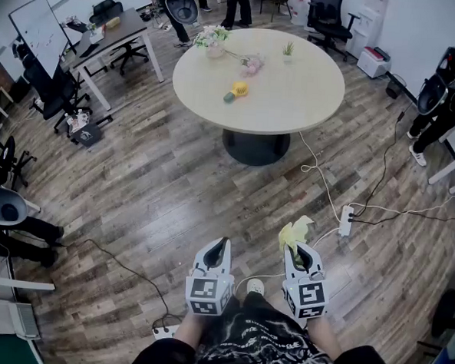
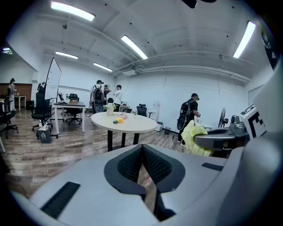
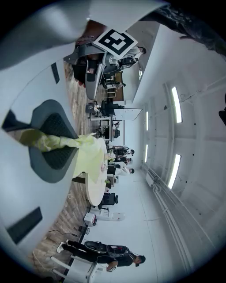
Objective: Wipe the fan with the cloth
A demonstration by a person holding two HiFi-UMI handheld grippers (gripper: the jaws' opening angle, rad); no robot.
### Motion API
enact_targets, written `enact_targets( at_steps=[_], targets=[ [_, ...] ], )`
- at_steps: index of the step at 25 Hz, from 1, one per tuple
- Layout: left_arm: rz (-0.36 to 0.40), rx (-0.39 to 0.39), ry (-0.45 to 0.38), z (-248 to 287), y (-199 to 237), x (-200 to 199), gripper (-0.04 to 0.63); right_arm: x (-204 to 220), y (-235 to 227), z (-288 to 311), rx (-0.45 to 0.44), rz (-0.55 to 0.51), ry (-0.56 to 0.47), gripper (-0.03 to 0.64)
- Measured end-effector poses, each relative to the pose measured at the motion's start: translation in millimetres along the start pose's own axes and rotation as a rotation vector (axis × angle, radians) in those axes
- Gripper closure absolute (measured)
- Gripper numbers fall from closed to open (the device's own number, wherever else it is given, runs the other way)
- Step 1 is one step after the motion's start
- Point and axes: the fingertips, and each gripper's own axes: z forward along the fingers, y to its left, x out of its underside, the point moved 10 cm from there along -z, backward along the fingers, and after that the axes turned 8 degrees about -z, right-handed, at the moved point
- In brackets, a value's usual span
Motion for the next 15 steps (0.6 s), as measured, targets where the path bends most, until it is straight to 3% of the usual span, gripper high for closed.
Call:
enact_targets(
  at_steps=[7, 13, 15],
  targets=[
    [0.01, -0.007, -0.031, -8, 8, -6, 0.575, -2, 6, 0, 0.022, 0.012, -0.011, 0.588],
    [-0.039, 0.023, -0.047, -7, 12, -10, 0.572, -5, 13, 4, 0.008, -0.007, -0.04, 0.586],
    [-0.058, 0.065, -0.035, -6, 18, -11, 0.524, -8, 18, 7, 0.006, -0.004, -0.051, 0.585]
  ],
)
